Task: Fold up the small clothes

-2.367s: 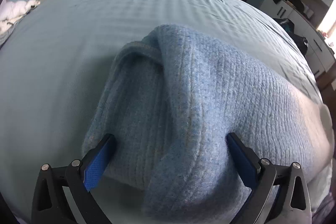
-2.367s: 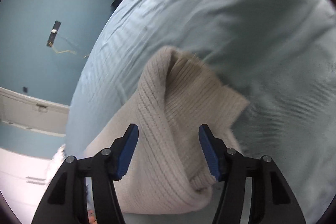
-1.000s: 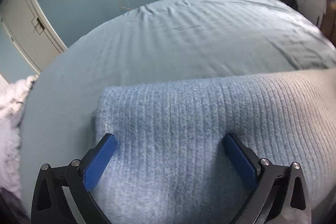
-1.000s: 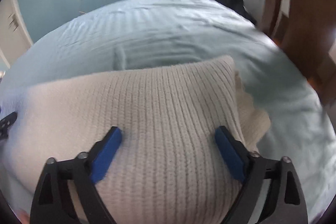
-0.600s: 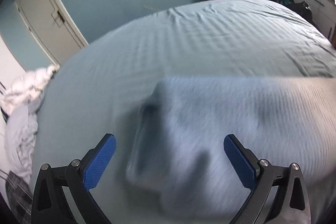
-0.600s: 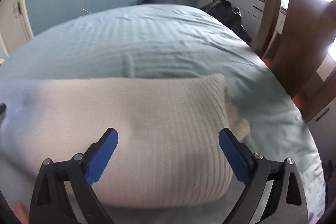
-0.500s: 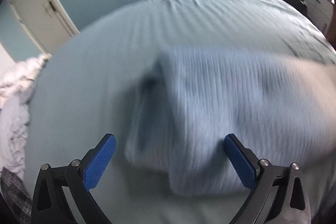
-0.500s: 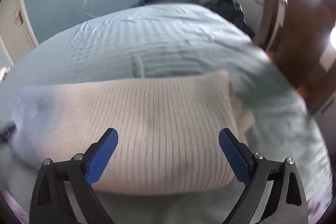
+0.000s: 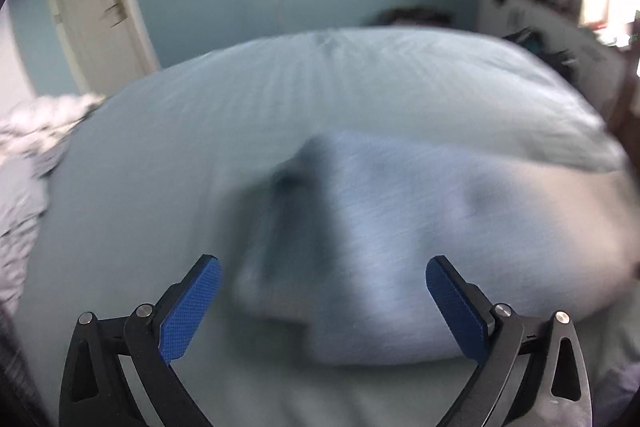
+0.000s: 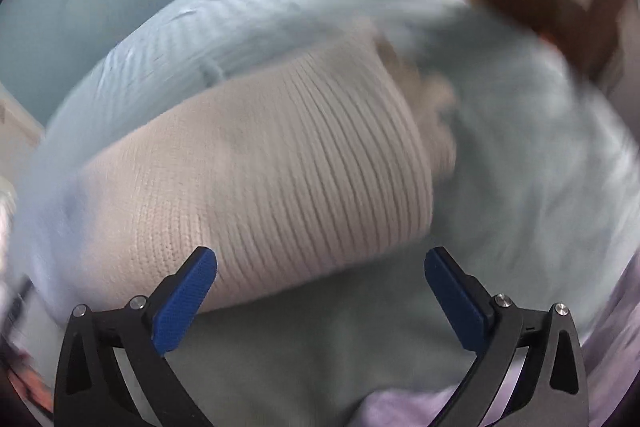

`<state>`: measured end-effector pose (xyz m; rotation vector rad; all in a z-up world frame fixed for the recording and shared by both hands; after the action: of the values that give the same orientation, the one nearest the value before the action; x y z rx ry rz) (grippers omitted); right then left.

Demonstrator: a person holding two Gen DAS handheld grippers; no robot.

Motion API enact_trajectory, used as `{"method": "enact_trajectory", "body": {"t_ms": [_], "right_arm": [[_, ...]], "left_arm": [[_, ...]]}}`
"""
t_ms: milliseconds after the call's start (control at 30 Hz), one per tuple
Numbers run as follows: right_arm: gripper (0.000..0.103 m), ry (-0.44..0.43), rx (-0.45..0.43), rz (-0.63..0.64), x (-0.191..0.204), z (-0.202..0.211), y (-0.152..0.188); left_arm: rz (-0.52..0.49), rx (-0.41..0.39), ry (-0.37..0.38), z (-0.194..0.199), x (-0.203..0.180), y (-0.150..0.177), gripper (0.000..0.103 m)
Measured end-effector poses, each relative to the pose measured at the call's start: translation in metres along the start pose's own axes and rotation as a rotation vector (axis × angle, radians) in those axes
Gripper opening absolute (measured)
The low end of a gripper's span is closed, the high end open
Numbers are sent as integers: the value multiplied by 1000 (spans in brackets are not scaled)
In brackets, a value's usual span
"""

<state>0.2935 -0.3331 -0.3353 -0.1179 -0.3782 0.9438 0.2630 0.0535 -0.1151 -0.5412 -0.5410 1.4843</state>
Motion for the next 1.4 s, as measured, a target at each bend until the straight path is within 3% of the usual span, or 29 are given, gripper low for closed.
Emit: {"method": "enact_trajectory", "body": {"t_ms": [67, 133, 200, 267, 333, 500, 633, 700, 767, 833, 933, 1067, 1167, 1267, 1400], "right_arm": [[101, -160, 69, -151, -2, -13, 4], [101, -313, 110, -298, -8, -27, 4], [101, -375, 125, -392, -16, -38, 3], [102, -448, 141, -468, -21, -52, 0], [102, -498, 118, -496, -20, -59, -8], [102, -505, 18, -495, -11, -59, -26], [102, -478, -3, -469, -6, -64, -32], [91, -399, -38, -433, -9, -60, -38], [65, -357, -83, -398, -9, -49, -42], [55, -321, -132, -341, -1, -36, -48], [48, -262, -252, -216, 19, 5, -57], [48, -271, -399, -91, 48, 63, -61], [48, -237, -487, 13, 63, 87, -57], [48, -213, -538, 80, 74, 99, -54], [48, -208, -564, 111, 74, 104, -51]], "left_arm": [[-43, 18, 50, -11, -22, 0, 103], [-73, 119, 14, -43, -32, 16, 103], [-34, 205, 22, -68, -32, 36, 103], [70, 174, 80, -70, -25, 38, 103], [76, 188, 91, -72, -25, 39, 103], [72, 183, 80, -69, -35, 38, 103], [74, 186, 84, -69, -38, 40, 103], [76, 186, 87, -69, -30, 40, 103], [80, 186, 95, -69, -25, 40, 103], [79, 185, 96, -69, -23, 40, 103], [74, 188, 93, -68, -23, 39, 103], [24, 187, 35, -51, -21, 32, 103], [-65, 95, -37, -25, -32, 11, 103], [-136, 22, 3, -10, -65, -11, 103], [-246, 65, 103, -24, -130, -9, 103]]}}
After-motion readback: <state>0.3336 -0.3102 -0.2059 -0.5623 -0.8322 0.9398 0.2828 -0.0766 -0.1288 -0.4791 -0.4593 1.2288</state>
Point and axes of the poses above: each gripper's, at about its wrist camera, not at the fingertips, and z roughly against the way its jaws point, x to its left, y to its underside, the point moved 9 cm from there along -z, roughly the way its jaws point, and after that the axes turned 2 degrees about y, right-handed, at the moved point
